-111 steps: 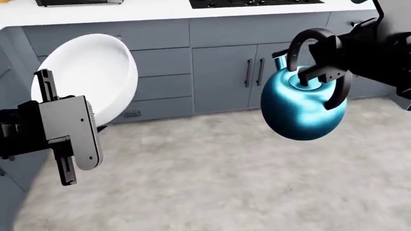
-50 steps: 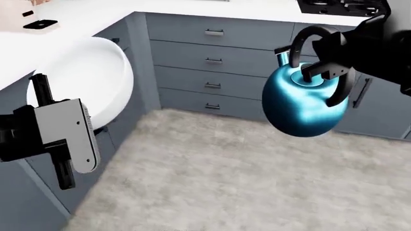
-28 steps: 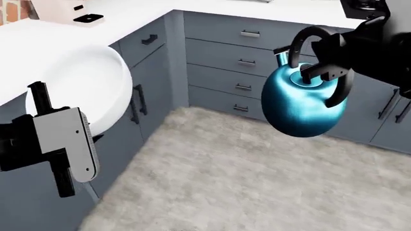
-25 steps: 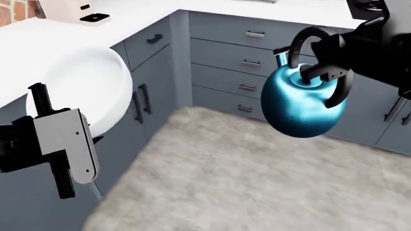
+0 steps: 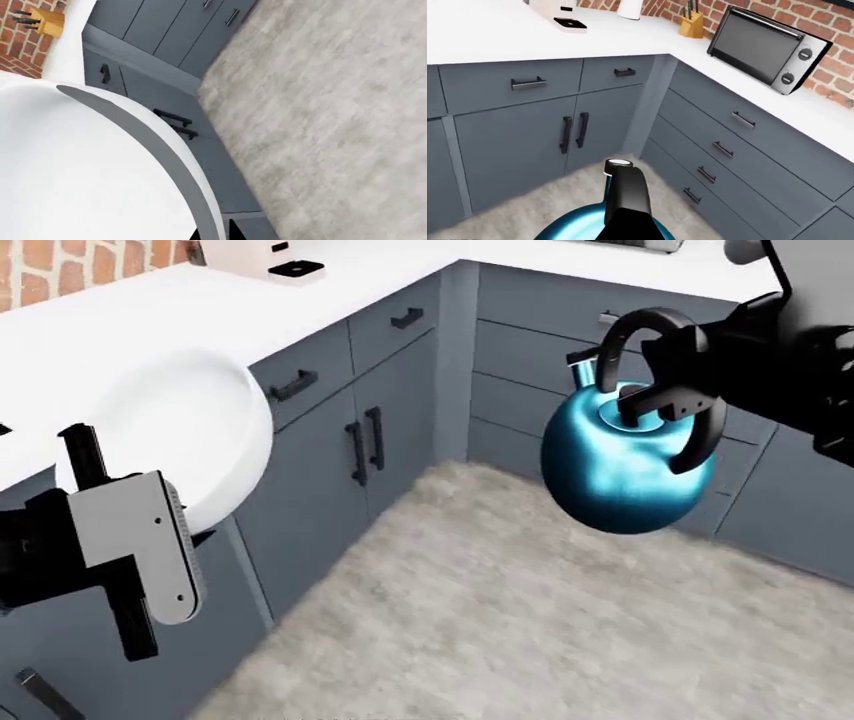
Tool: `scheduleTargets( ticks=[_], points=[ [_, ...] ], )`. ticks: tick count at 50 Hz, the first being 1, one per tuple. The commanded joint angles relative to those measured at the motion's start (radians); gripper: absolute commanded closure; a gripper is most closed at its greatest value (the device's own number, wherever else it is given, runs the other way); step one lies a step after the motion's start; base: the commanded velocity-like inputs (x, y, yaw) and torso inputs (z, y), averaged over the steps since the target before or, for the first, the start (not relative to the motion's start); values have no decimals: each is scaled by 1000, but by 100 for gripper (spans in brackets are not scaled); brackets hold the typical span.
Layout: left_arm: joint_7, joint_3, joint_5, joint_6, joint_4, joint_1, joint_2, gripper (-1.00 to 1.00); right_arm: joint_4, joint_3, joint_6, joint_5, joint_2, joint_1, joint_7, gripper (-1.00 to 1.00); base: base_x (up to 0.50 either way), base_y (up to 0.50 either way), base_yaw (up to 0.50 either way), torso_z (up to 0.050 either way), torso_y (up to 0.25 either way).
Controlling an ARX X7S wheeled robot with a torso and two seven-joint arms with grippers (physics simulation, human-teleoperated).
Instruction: Pick the kettle non electric and bowl and place them in the sink. Then turn on the water.
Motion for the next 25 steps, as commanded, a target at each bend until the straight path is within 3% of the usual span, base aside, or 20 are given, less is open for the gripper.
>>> scheduleTargets(
  ticks=[1,25],
  points=[
    [-12,-16,25,16,1,-19,-8,100,-2,22,-4,-42,3,9,7,100,0,0,500,0,0],
    [-22,-14,34,13,13,-7,-13,100,-23,27,-41,-45,30,-36,3,100,0,0,500,1,2]
  ],
)
